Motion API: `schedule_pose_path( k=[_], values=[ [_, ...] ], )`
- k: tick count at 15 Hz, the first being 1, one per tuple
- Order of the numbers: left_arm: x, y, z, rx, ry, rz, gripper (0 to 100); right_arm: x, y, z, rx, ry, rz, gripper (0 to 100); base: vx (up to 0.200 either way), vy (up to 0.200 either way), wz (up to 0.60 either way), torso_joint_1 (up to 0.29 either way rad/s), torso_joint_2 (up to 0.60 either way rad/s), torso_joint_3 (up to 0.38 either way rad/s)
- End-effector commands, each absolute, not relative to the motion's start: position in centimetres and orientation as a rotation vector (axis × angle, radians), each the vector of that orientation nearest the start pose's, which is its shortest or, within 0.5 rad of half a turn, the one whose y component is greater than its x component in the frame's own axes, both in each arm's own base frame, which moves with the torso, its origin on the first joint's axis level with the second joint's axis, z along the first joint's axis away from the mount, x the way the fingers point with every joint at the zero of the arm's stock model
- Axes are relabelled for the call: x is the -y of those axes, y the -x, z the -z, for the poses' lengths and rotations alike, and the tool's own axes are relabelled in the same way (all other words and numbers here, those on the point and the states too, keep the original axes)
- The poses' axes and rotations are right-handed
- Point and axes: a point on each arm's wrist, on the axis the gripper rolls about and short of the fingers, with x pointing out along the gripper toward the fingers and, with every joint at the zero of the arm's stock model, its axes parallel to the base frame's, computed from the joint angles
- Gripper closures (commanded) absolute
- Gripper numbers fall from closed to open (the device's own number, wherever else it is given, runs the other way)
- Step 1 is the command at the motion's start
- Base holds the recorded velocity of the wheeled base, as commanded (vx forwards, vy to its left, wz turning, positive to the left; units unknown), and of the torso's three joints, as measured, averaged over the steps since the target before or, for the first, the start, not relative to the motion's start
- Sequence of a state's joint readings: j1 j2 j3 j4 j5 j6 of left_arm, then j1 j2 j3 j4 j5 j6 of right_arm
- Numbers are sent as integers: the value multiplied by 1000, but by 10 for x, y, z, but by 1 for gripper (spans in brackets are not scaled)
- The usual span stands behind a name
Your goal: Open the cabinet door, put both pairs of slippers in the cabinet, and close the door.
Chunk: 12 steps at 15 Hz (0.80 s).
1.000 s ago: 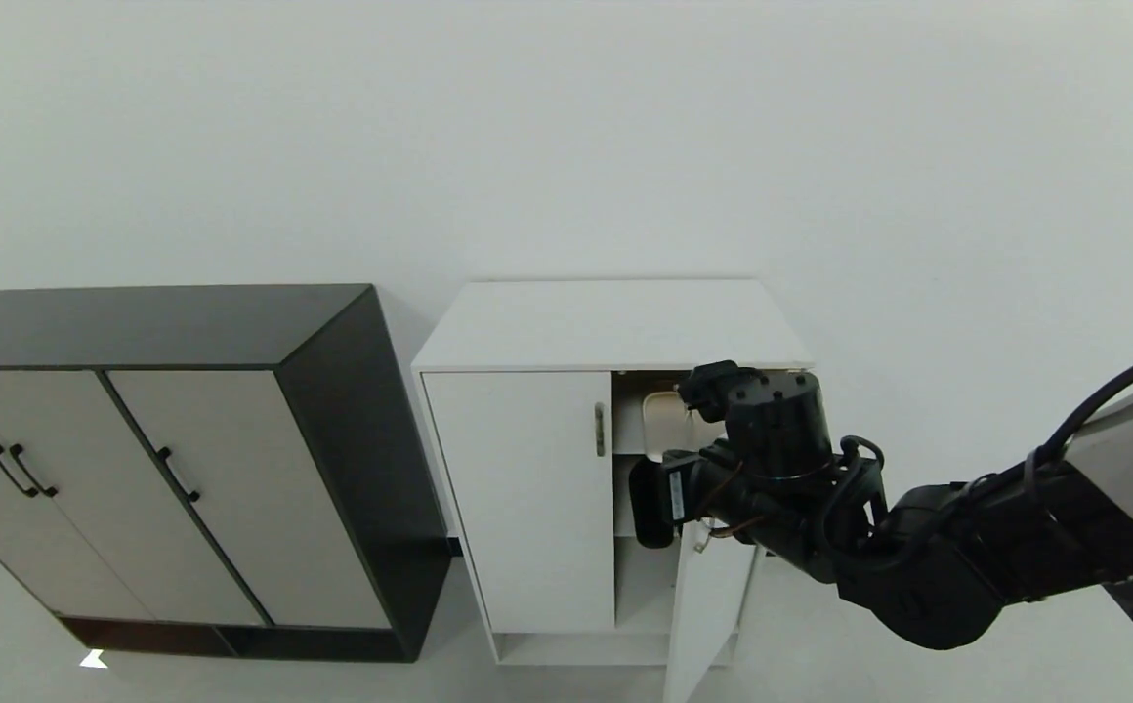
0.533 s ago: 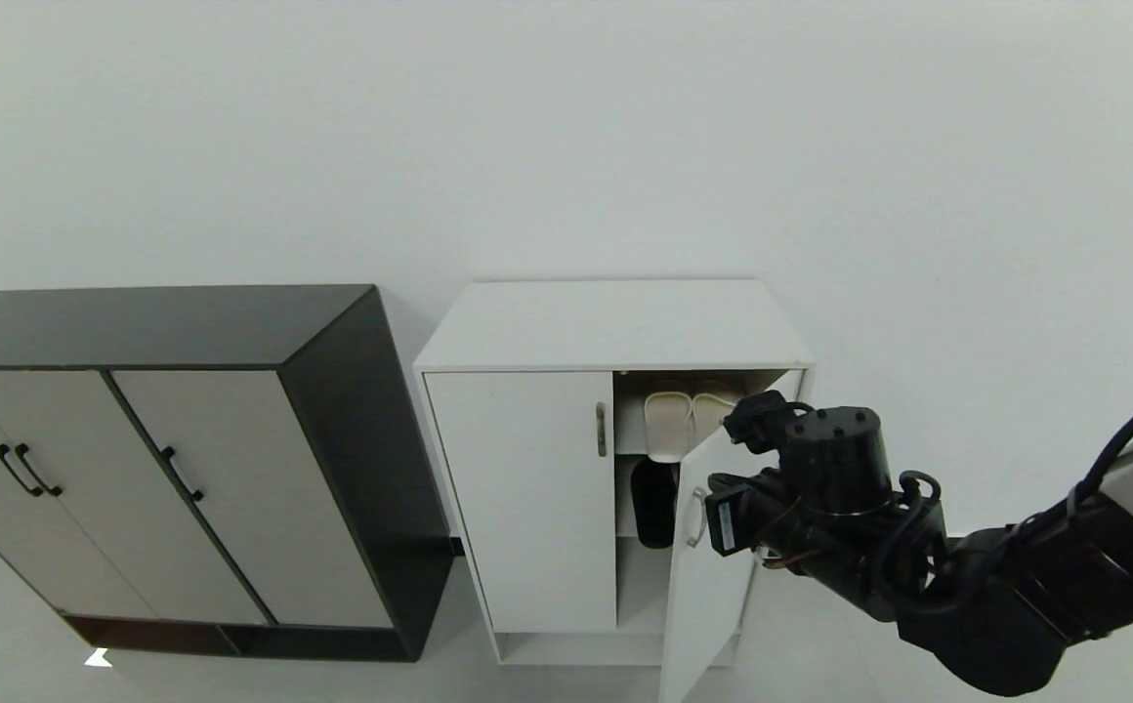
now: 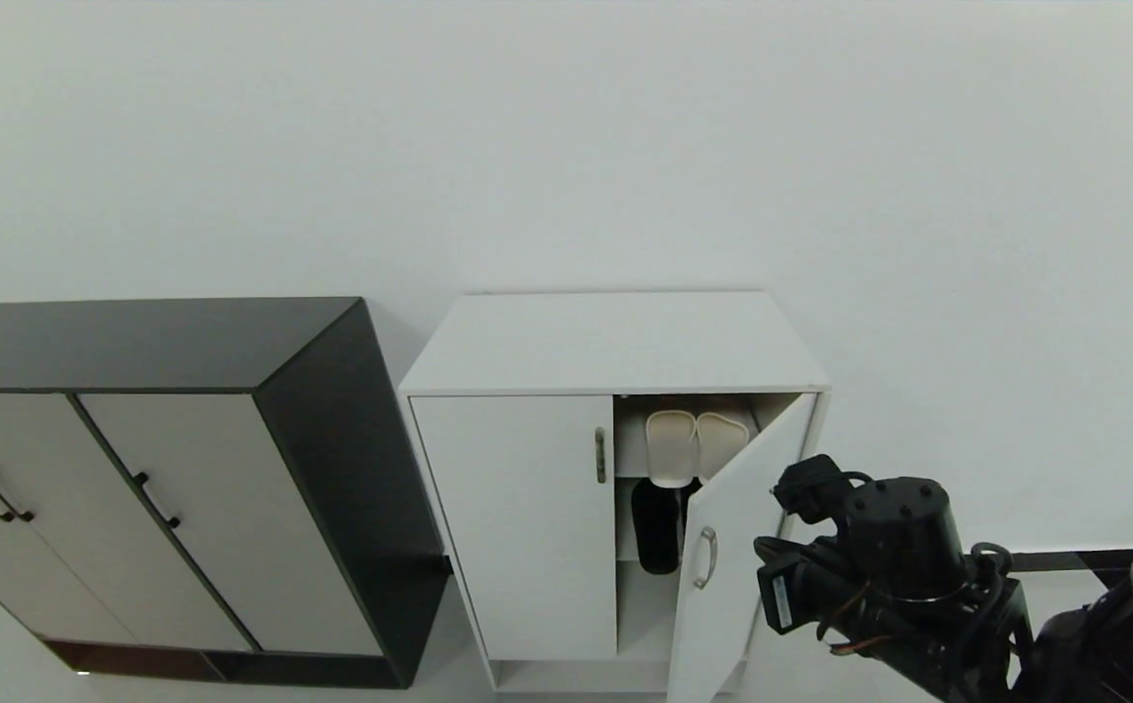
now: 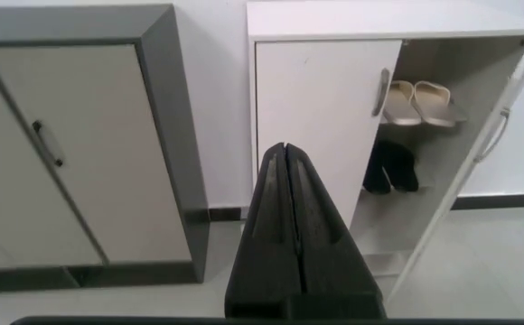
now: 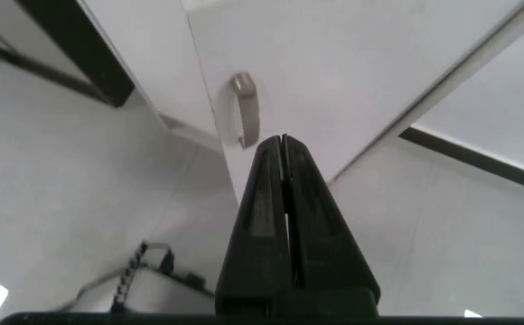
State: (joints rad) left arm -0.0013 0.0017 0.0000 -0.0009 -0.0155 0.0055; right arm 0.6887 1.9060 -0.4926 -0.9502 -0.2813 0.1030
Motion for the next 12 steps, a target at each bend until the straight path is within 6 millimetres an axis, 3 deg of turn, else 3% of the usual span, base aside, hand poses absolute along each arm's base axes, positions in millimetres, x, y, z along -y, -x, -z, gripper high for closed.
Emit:
schedule_pose_path(
  k=[1, 6, 12],
  values=[
    [0, 23, -76, 0, -6, 17, 100, -168, -213, -69, -459, 130, -380, 100, 0, 0, 0, 0, 0, 0],
    [0, 23, -76, 0, -6, 17, 100, -167, -211, -65, -455, 115, -423, 100, 0, 0, 0, 0, 0, 0],
    [0, 23, -76, 0, -5, 17, 100, -192, -249, -49, -448, 85, -417, 100, 0, 0, 0, 0, 0, 0]
  ],
)
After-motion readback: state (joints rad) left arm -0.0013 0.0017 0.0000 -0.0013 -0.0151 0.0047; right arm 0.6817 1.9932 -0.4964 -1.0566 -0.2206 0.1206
